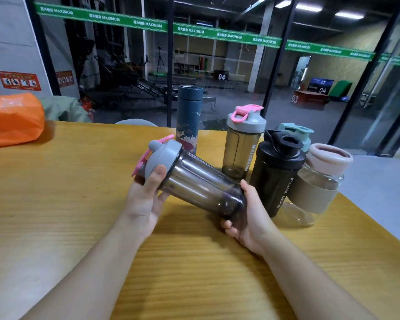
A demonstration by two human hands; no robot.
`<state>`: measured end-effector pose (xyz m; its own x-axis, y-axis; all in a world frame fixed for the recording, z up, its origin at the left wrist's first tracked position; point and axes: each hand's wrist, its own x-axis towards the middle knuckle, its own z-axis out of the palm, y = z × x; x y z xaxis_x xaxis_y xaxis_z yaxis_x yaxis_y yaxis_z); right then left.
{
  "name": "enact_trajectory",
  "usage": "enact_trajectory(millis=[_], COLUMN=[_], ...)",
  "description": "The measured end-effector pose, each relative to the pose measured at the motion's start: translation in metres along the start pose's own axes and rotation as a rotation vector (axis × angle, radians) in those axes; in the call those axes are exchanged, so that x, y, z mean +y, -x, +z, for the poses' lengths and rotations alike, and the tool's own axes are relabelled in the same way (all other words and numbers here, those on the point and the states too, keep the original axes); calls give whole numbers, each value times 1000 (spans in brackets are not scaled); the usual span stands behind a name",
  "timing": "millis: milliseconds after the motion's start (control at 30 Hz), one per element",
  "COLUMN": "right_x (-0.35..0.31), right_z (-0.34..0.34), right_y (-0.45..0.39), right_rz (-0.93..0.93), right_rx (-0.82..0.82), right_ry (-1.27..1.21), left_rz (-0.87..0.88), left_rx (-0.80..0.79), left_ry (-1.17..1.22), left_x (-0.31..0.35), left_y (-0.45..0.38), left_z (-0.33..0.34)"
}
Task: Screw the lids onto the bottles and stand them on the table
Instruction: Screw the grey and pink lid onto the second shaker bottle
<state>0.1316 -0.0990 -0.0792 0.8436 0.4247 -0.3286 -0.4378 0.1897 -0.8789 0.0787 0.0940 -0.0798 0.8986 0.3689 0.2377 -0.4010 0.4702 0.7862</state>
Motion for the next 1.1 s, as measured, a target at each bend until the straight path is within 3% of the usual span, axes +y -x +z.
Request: enact_trajectory(millis=[200,333,533,733,967,1100], right_x=[-3,-11,-13,-13,-14,-16], right_z=[-3,-16,-32,-34,-31,-25], right_y=[-2,-3,-12,-13,-5,3], right_rz=[73,192,404,438,367,252], right_rx=[-12,-121,-409,-448,-304,-142], right_ry=[16,-60,-193,-282,-291,-120], left_rz=[121,228,249,261,162,121], left_rx=[-75,-183,-211,-206,-212,-177], left_ry=[-127,-251,-367,-413,-544,-587], left_x=[10,18,30,28,40,47], left_y=[2,1,-1,-1,-8,-9], left_z=[12,31,64,87,92,98])
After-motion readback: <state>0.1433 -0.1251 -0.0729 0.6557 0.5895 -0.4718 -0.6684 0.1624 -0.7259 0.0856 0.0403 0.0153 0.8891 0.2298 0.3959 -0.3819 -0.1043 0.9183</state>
